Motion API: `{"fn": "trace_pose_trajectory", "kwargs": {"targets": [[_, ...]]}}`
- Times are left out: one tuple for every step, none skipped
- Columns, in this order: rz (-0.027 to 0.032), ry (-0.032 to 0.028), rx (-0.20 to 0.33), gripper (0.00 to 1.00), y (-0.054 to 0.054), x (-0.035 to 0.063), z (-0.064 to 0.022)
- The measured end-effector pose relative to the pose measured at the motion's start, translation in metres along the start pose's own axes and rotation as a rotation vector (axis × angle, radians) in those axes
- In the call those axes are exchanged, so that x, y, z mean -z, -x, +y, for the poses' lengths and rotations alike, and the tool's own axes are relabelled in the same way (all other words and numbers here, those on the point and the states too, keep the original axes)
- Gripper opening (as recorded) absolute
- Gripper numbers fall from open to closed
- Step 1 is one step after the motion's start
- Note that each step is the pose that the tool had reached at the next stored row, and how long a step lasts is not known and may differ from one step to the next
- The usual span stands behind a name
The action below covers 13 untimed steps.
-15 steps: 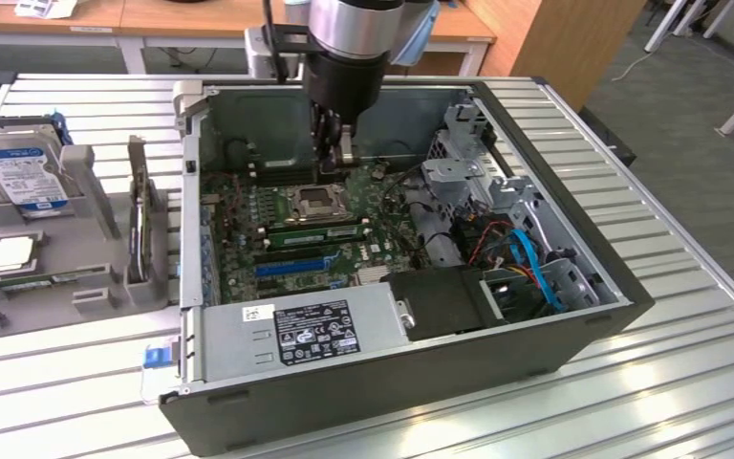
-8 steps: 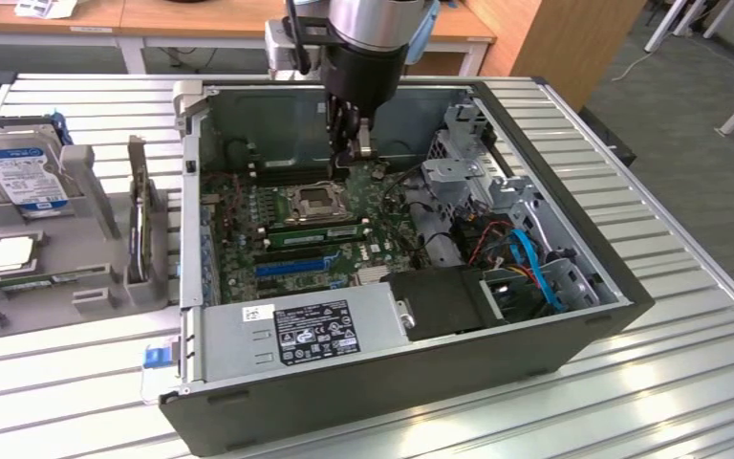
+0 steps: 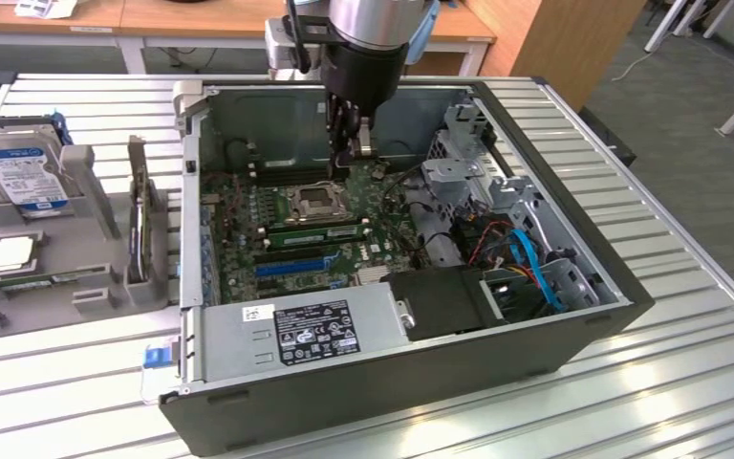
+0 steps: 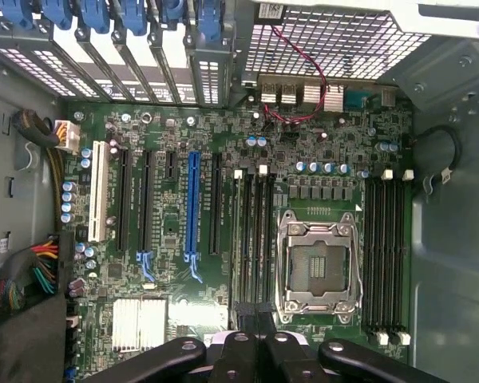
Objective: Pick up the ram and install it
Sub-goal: 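Press down the ram until it locks into place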
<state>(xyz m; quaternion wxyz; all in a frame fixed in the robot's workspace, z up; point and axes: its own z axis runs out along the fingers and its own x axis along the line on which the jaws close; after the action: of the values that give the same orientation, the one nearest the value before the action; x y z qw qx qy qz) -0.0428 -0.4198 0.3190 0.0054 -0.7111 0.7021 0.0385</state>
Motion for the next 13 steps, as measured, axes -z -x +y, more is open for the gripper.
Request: {"fn": "trace_pose_trajectory", "kwargs": {"targets": [[0.0, 0.0, 0.0, 0.1, 0.0, 0.0, 0.0], [0.0, 0.0, 0.0, 0.1, 0.0, 0.0, 0.0], [0.0, 0.0, 0.0, 0.1, 0.0, 0.0, 0.0], [0.0, 0.0, 0.0, 0.1, 0.0, 0.0, 0.0], [0.0, 0.0, 0.0, 0.1, 0.0, 0.0, 0.0], [0.0, 0.0, 0.0, 0.1, 0.0, 0.0, 0.0], [0.0, 0.0, 0.0, 0.1, 0.0, 0.0, 0.0], [0.0, 0.0, 0.0, 0.1, 0.0, 0.0, 0.0], [0.0, 0.0, 0.0, 0.1, 0.0, 0.0, 0.0], [0.0, 0.0, 0.0, 0.1, 0.0, 0.0, 0.0], [-0.0001, 0.0, 0.0, 0.1, 0.0, 0.0, 0.0], [0.0, 0.0, 0.0, 0.1, 0.0, 0.0, 0.0], [-0.0001, 0.0, 0.0, 0.1, 0.0, 0.0, 0.0]]}}
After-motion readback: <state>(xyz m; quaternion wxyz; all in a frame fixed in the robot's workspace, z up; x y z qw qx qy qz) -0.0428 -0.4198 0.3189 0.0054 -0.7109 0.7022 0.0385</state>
